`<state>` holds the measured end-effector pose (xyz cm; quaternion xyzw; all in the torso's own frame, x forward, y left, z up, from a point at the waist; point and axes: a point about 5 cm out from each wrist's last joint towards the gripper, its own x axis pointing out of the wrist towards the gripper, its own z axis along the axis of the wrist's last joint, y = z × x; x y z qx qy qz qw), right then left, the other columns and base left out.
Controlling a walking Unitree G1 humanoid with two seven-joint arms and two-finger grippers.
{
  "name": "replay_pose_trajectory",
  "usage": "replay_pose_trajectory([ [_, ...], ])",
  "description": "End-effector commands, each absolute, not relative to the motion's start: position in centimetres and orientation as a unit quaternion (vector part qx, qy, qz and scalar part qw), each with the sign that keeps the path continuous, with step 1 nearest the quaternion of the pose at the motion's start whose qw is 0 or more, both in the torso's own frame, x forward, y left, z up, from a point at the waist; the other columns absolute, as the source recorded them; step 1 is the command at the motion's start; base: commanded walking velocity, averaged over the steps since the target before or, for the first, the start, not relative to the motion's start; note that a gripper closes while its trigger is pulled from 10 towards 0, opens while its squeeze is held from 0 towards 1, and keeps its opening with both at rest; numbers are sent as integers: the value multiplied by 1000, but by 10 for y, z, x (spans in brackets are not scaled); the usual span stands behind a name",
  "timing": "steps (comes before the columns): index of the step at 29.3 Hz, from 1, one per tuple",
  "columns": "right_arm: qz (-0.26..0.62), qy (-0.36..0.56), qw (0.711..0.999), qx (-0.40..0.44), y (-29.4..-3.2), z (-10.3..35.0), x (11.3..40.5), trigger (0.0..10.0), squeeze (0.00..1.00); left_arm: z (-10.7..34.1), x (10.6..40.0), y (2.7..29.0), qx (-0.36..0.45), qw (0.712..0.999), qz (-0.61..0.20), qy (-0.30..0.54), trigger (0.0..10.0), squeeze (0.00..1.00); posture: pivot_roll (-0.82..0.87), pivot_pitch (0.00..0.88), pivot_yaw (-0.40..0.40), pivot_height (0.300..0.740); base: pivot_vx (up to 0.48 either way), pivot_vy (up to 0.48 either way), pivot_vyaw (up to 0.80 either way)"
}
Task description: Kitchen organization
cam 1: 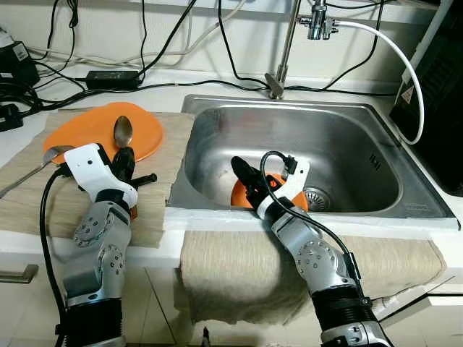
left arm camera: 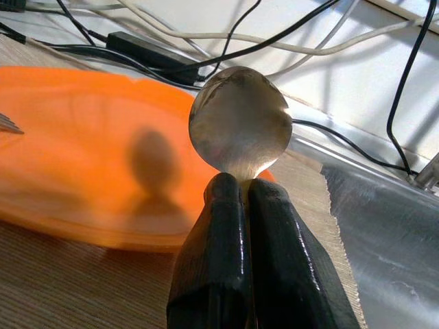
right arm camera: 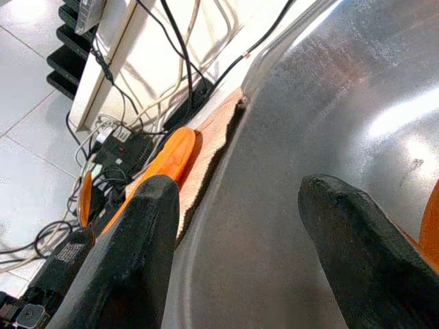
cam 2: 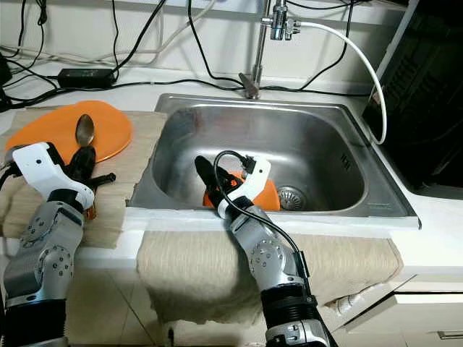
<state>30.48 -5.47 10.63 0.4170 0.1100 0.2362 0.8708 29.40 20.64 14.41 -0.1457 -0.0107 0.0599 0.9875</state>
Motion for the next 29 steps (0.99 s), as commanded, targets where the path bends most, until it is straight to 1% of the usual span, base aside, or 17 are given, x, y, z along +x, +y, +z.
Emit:
replay_pose_trajectory([
  [1,16,48,998,21,-123,119,332,10000,0,139,294,204,-145,988,60,5,0,0,107,0,10,740,0,0,0],
  [26,16,48,998,21,-123,119,332,10000,0,139,294,204,-145,988,60,5,0,0,107,0,10,740,0,0,0],
  [29,17,48,998,21,-123,119,332,10000,0,139,294,204,-145,988,60,5,0,0,107,0,0,740,0,0,0],
])
